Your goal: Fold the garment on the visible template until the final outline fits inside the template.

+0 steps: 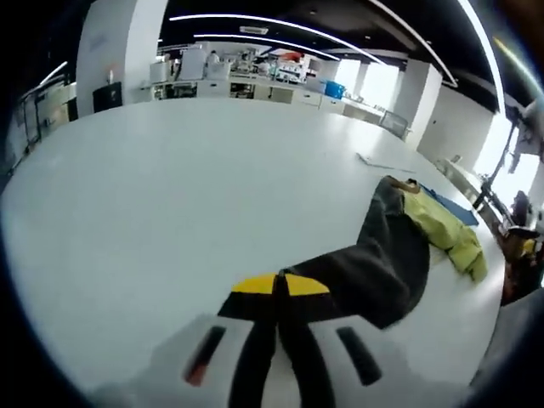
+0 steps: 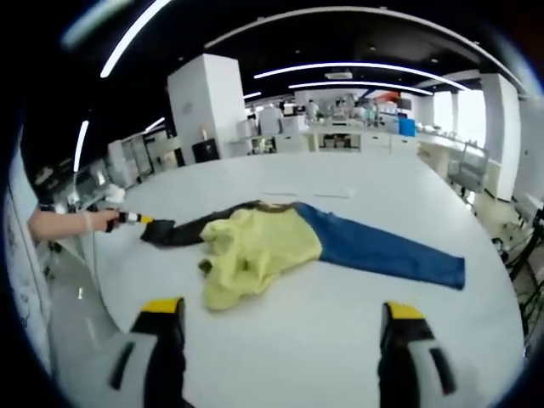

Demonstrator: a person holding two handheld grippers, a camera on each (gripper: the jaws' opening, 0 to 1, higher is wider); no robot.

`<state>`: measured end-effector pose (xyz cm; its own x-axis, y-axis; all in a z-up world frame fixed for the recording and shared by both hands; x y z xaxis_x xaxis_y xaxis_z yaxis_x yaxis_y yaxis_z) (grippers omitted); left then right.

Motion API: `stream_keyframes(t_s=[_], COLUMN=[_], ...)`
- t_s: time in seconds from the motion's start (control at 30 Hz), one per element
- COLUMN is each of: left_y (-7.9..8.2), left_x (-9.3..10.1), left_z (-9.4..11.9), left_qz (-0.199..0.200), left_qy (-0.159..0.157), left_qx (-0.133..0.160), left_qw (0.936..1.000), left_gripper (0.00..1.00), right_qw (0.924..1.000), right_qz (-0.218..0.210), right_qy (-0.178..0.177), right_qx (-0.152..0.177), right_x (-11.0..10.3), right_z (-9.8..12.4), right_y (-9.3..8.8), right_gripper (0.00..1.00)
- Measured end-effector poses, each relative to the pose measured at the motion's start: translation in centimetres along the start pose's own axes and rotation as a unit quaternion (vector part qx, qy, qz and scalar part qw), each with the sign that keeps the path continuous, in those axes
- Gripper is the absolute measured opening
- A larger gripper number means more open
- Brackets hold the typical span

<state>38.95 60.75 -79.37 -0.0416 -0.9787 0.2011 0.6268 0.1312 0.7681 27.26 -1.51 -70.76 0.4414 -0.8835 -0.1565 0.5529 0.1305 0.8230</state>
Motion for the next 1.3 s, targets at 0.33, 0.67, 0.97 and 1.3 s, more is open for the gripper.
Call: stream_keyframes(t_s=[0.33, 0.67, 0.97, 1.3], left_y=[-1.4, -2.7, -3.9, -4.0], left_x=[-2.9, -4.5, -5.0, -5.7], left_z=[1.3, 2.1, 2.4, 2.2], left_qz=[0.012, 0.039, 0.053, 0.05], left_qy=[0.035, 0.051, 0.063, 0.067], left_qx=[-0.024, -0.032, -0.036, -0.031], left_qw=[0.999, 0.9974, 0.9959, 0.9961], left_gripper=[0.0, 0.0, 0.0, 0.0], right_qw=[0.9998, 0.9998, 0.9997, 0.9996], right_qz=[-0.014, -0.017, -0.019, -0.028], right_qy=[-0.012, 0.0, 0.0, -0.003], right_qx=[-0.009, -0.011, -0.014, -0.009], right_x=[0.2, -0.8, -1.0, -1.8], right_z=[-0.1, -0.7, -0.4, 0.2], right_y=[-0.7, -0.8, -1.2, -2.0], right_gripper=[0.96, 0.96, 0.95, 0.95])
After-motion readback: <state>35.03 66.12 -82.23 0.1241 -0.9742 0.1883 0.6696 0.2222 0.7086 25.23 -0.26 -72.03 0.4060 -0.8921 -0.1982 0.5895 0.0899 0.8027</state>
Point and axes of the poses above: the point that each gripper's makers call its tool centre point, and the gripper's own axes: z roughly backward along the fingers, x roughly to its right, y roughly out of its top, the point moved 3 cm from there along z, roughly backward along the fingers, and after that the axes turned 2 degrees about y, right-handed, at the moved point
